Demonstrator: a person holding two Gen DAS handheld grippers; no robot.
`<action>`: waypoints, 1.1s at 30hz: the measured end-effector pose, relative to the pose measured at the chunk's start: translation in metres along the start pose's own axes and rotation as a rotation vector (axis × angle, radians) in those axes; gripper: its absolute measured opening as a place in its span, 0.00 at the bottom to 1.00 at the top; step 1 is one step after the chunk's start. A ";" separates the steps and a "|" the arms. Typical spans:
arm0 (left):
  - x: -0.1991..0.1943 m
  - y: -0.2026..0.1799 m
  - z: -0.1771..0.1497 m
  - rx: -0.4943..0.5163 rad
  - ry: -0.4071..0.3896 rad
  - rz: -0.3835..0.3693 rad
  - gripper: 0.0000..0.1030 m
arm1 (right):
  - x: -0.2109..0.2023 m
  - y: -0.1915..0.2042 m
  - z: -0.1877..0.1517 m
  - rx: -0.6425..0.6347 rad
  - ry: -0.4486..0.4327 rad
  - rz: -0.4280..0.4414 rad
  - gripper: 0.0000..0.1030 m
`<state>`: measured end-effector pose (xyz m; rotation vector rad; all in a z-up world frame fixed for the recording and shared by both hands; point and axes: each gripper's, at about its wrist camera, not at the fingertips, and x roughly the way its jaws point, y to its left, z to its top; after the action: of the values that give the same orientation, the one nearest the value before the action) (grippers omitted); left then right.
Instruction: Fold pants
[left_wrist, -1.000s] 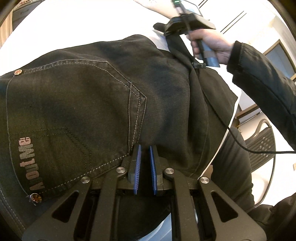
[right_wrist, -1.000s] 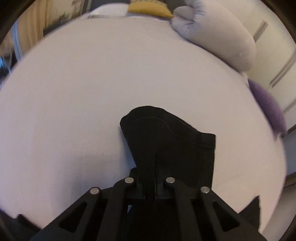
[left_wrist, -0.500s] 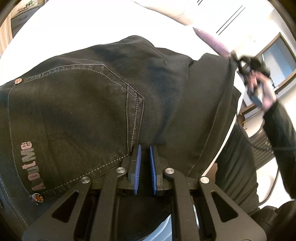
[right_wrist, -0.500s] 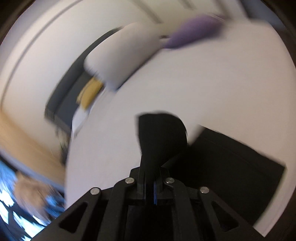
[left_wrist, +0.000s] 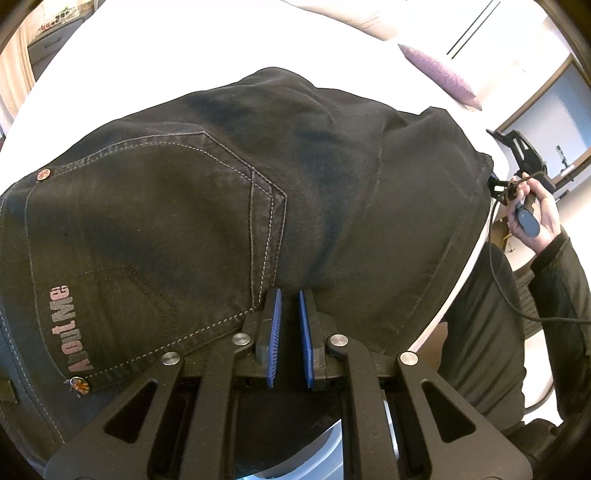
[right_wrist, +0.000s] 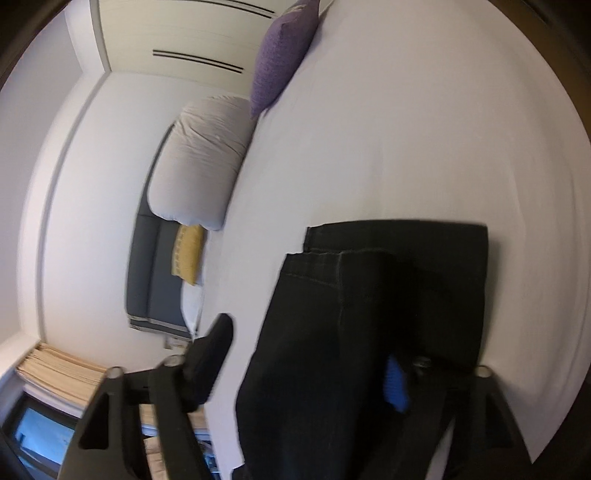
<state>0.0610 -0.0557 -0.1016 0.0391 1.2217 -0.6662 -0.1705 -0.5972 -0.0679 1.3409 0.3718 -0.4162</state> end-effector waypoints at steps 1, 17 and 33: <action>0.000 -0.003 0.000 0.000 0.000 0.004 0.10 | 0.000 -0.002 0.000 0.000 0.011 -0.020 0.20; -0.001 -0.014 0.005 0.049 0.004 0.034 0.10 | -0.031 -0.057 0.018 0.122 -0.029 -0.057 0.02; -0.004 0.020 -0.011 -0.078 -0.056 -0.128 0.10 | -0.038 -0.049 0.028 0.018 0.017 -0.056 0.04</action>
<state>0.0610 -0.0334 -0.1086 -0.1230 1.2025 -0.7256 -0.2276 -0.6304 -0.0859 1.3549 0.4211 -0.4558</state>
